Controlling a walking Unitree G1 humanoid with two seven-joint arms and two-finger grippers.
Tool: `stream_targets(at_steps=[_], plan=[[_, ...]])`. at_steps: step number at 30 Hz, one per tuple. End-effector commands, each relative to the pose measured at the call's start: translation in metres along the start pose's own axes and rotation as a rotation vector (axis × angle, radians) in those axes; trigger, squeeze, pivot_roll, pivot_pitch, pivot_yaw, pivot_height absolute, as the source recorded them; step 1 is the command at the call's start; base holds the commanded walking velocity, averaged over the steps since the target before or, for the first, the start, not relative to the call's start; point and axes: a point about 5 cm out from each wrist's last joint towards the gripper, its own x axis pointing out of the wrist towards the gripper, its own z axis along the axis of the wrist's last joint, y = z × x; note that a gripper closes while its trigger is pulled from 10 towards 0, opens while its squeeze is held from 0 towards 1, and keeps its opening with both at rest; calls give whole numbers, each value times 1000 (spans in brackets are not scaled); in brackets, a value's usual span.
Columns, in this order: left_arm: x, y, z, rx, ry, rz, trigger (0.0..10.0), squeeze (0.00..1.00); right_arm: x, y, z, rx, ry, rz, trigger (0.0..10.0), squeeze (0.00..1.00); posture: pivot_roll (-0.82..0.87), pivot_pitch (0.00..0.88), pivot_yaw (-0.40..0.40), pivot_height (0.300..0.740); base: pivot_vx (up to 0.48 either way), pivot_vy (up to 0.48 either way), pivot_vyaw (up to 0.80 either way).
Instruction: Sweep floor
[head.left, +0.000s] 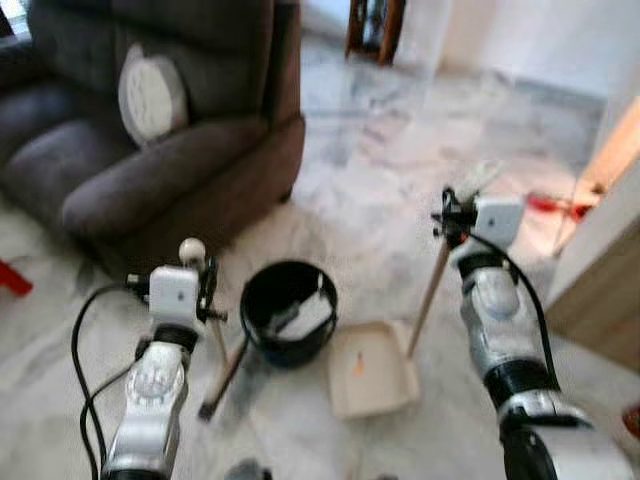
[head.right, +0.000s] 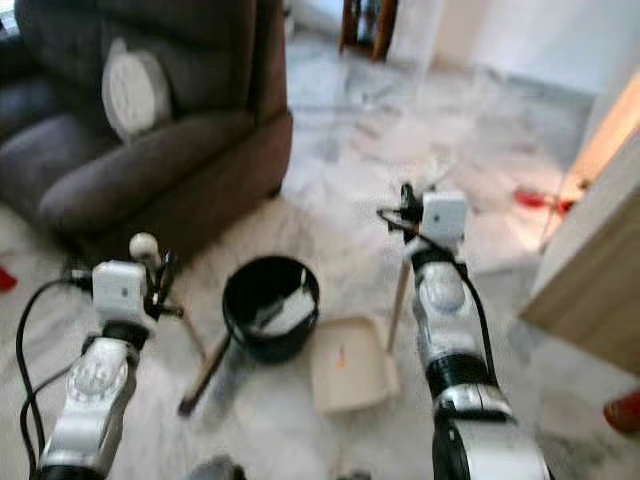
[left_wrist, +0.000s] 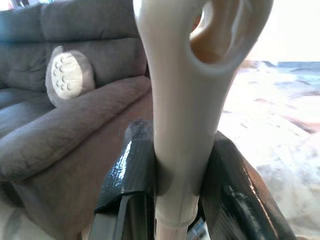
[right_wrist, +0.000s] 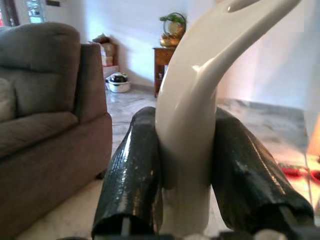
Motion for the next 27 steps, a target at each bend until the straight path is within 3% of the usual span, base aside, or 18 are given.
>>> stream_targets(at_steps=[1, 10, 27], plan=[[4, 0, 10, -5, -55, 2, 10000, 0, 7, 4, 11, 15, -45, 13, 10000, 0, 153, 90, -45, 740, 0, 0, 0], [4, 1, 8, -5, -51, 11, 10000, 0, 8, 4, 11, 18, -37, 18, 10000, 0, 150, 92, -49, 740, 0, 0, 0], [4, -2, 7, -14, -48, 7, 10000, 0, 8, 5, 8, 7, -15, 23, 10000, 0, 142, 105, -50, 740, 0, 0, -800]])
